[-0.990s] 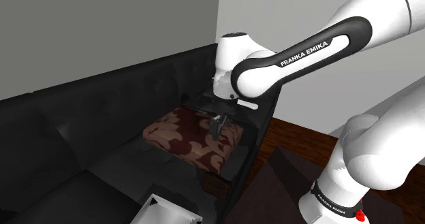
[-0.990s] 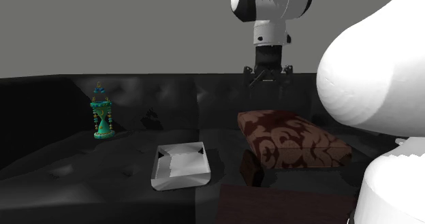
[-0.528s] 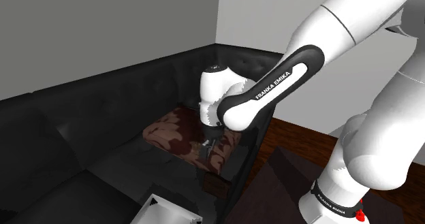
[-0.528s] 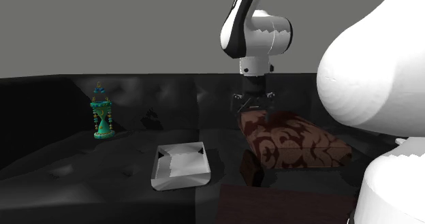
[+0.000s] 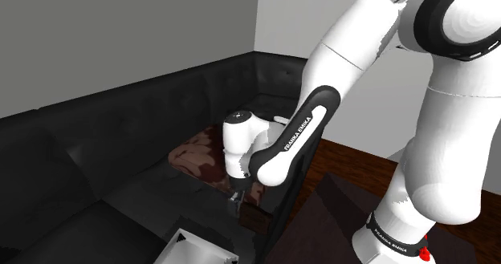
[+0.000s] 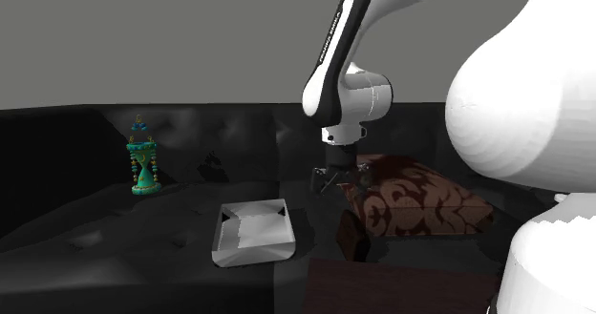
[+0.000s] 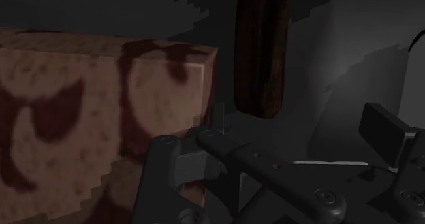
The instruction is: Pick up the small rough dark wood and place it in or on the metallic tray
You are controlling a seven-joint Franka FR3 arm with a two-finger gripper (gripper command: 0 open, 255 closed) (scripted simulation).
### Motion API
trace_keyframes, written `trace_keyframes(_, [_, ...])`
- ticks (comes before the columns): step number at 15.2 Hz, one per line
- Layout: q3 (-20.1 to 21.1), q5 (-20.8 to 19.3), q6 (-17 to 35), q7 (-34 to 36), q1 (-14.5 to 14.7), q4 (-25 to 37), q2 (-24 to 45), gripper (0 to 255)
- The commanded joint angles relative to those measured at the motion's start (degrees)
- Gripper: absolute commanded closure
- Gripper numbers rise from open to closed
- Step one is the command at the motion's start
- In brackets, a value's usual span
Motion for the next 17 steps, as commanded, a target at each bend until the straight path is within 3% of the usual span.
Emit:
trace_keyframes(1, [-0.7, -1.8, 1.5, 1.1, 0.4, 0.8, 2.5, 0])
trace_keyframes(6, [-2.8, -5.5, 5.6, 3.8, 1.6, 1.1, 7.2, 0])
trace_keyframes(14, [-2.8, -5.5, 5.6, 3.8, 1.6, 1.1, 7.2, 0])
trace_keyframes(15, [-2.8, -5.5, 5.6, 3.8, 1.6, 1.1, 7.2, 255])
trace_keyframes(17, [-2.8, -5.5, 5.7, 3.7, 1.6, 0.9, 7.1, 255])
